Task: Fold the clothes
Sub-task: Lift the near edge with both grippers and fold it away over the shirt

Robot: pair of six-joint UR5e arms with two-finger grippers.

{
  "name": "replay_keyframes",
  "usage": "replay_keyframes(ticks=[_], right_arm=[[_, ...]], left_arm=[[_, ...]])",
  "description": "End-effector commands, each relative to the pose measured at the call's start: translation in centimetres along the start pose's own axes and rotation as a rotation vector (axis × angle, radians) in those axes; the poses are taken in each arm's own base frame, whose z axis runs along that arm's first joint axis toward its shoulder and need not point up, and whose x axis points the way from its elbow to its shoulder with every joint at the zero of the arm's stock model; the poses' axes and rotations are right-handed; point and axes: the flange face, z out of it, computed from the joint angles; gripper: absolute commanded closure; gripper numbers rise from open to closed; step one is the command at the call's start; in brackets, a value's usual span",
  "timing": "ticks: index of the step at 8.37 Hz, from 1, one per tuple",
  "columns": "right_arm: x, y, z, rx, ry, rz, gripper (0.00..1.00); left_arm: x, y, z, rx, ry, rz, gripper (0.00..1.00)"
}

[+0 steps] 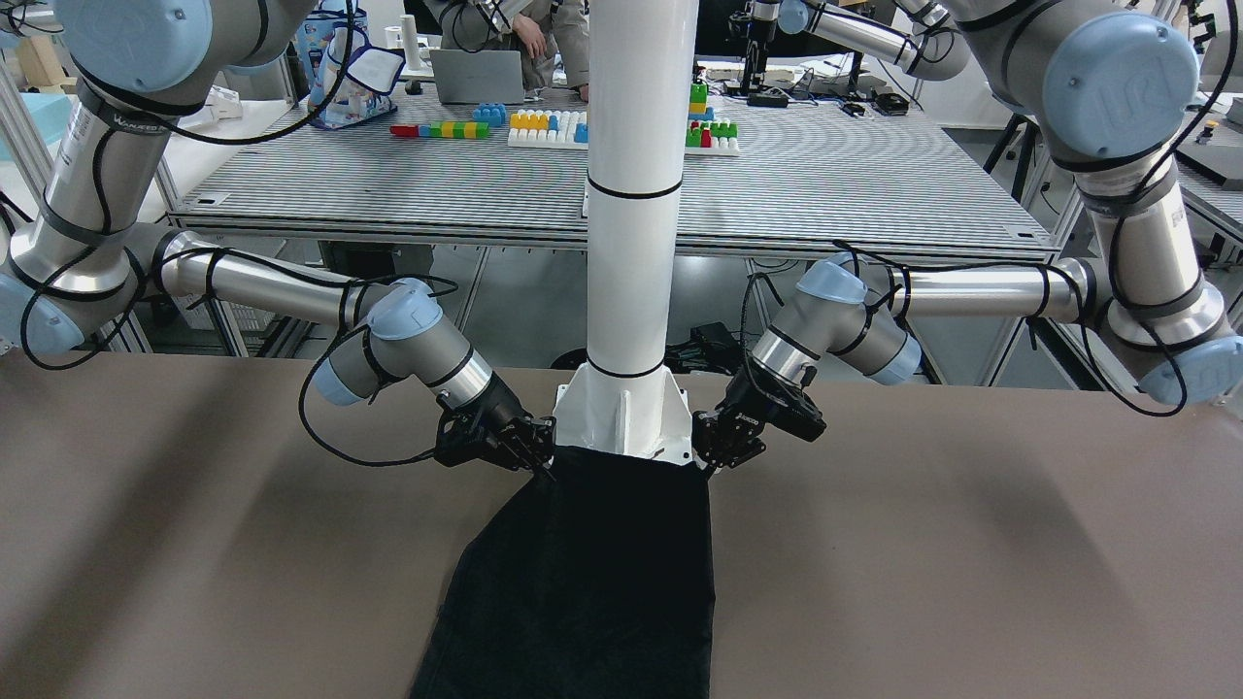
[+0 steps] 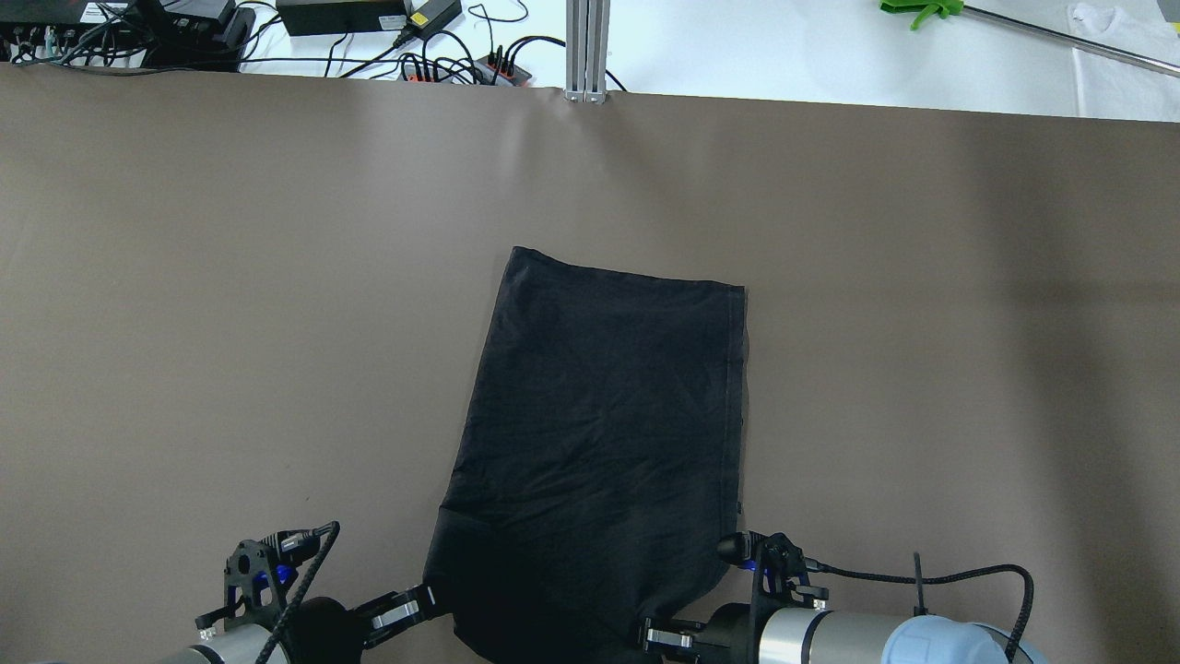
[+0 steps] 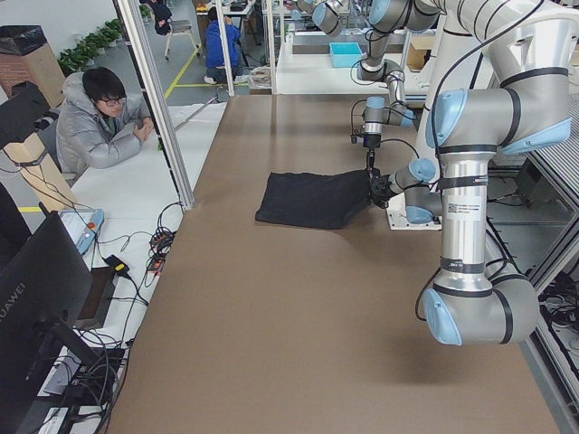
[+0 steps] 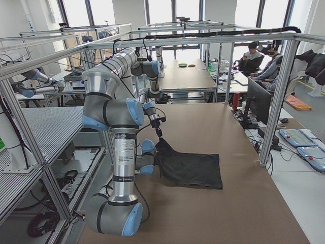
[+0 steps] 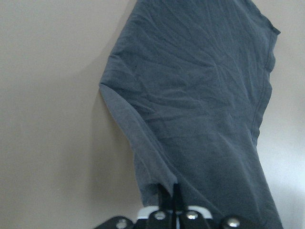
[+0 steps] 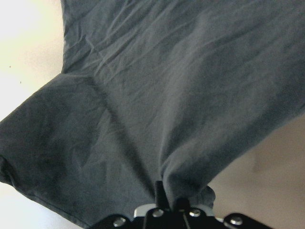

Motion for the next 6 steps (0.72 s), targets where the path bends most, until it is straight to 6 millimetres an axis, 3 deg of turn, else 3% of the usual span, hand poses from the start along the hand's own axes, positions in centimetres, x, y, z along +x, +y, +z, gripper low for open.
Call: replay_keyframes(ticks=[1,3,4,6], right_arm=[[-1.2,-5.2,-1.9,0.078,-0.027,0.011,1.0],[-1.9,-8.8,-2.1,0.138,-0.032,0.024,1.0],[-2.2,-11.3,-3.1,0.19,-0.037,0.033,1.0],[-2.0,-14.7,-3.6,0.261,-0.019,0.048,1.0]], left_arm=[[3.5,-6.4,-0.2,0.018,0.041,0.025,1.0],[6.8,-13.7,1.0,0.036,0.058,0.014,1.0],[8.2,-16.5,3.0,0.049,0.051,0.013,1.0],[10.2,-20.5,9.8,0.115,0.0,-0.001,1.0]])
